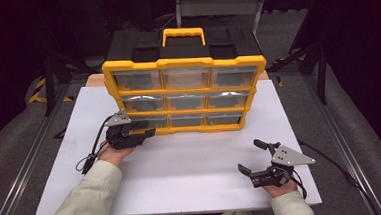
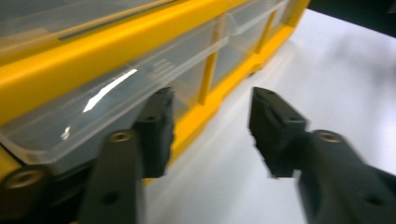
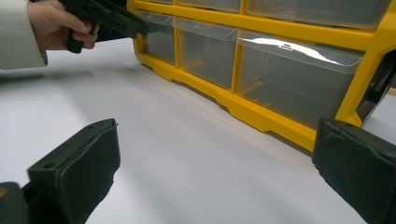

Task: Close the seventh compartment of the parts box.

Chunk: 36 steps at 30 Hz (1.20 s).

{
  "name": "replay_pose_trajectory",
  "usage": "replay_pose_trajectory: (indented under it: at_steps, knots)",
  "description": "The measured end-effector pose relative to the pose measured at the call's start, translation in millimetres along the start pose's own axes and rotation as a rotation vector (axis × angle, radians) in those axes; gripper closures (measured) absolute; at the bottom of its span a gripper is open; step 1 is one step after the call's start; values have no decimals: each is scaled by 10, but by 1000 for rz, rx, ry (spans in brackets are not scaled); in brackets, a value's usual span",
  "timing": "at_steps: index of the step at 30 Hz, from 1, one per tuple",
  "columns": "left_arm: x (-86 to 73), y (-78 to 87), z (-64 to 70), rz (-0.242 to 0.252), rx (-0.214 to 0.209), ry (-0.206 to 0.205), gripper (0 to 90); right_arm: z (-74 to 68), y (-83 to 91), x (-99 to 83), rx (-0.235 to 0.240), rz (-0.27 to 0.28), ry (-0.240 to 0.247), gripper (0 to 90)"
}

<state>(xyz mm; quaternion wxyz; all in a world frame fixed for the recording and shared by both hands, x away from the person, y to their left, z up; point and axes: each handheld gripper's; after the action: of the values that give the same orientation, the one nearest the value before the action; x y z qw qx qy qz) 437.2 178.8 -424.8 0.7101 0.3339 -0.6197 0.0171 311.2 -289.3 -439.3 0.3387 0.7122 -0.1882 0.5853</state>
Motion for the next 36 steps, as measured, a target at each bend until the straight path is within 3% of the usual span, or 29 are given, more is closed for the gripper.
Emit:
replay_pose_trajectory:
  at_steps: [6, 9, 23, 36]
  knots:
    - [7, 142, 65, 32, -13, 26, 222, -2, -7, 9, -2, -2, 5, 17]
    - [11, 229, 98, 43, -25, 3, 162, -2, -3, 17, -7, -2, 8, 17]
    - [-48, 716, 240, 117, -25, -13, 60, 13, -8, 41, -16, -3, 11, 17]
    - [-242, 1026, 362, 217, 15, 22, 14, 26, 1, 50, -26, -11, 12, 17]
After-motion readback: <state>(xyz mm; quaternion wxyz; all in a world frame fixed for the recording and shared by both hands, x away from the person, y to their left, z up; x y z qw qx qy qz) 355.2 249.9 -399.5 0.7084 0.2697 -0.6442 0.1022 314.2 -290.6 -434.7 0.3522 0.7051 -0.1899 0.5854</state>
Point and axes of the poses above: each handheld gripper's, and its own axes: y roughly backward along the jaws, x roughly out of its top, z roughly to its right, and after that the axes turned 8 degrees about -y, right-handed
